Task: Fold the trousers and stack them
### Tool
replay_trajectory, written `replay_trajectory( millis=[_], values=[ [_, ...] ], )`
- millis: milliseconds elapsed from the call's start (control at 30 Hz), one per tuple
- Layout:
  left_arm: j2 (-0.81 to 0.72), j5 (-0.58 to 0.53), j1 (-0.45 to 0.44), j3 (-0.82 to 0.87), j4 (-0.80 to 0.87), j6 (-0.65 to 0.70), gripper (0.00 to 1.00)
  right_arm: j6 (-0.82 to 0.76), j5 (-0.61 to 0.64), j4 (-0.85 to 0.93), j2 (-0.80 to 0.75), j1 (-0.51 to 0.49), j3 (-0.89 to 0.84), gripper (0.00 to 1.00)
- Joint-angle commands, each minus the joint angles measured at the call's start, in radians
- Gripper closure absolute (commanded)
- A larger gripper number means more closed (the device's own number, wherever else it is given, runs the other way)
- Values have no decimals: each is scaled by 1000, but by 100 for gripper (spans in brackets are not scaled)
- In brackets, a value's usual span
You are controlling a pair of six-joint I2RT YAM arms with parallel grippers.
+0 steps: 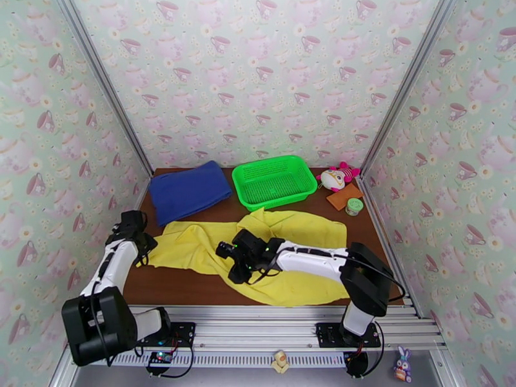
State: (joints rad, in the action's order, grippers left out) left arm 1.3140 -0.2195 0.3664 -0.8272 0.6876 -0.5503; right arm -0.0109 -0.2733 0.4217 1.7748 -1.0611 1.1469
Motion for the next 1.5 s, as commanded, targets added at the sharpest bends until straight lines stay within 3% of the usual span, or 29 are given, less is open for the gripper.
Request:
replay_trajectory(
  millis=[0,300,567,667,767,1000,1167,1467],
  values=[
    [69,39,23,-38,-32,-25,45,1,13,-4,16,10,8,65],
    [253,54,88,-39,-107,-10,44,-12,32,13,40,13,13,60],
    [287,103,112,-15,-163,-20,49,-17,35,36,77,18,32,59],
    [290,109,115,-8,-171,-22,57,-18,39,40,83,21,32,59],
    [284,117,118,-10,-162,-22,73,-23,41,45,85,24,34,59],
    [190,97,117,6,-121,-26,74,-26,42,67,112,26,52,59],
    [158,113,117,13,-108,-28,81,-28,40,75,120,26,57,59],
    [137,137,117,21,-95,-26,79,-33,40,94,142,26,68,59]
  ],
)
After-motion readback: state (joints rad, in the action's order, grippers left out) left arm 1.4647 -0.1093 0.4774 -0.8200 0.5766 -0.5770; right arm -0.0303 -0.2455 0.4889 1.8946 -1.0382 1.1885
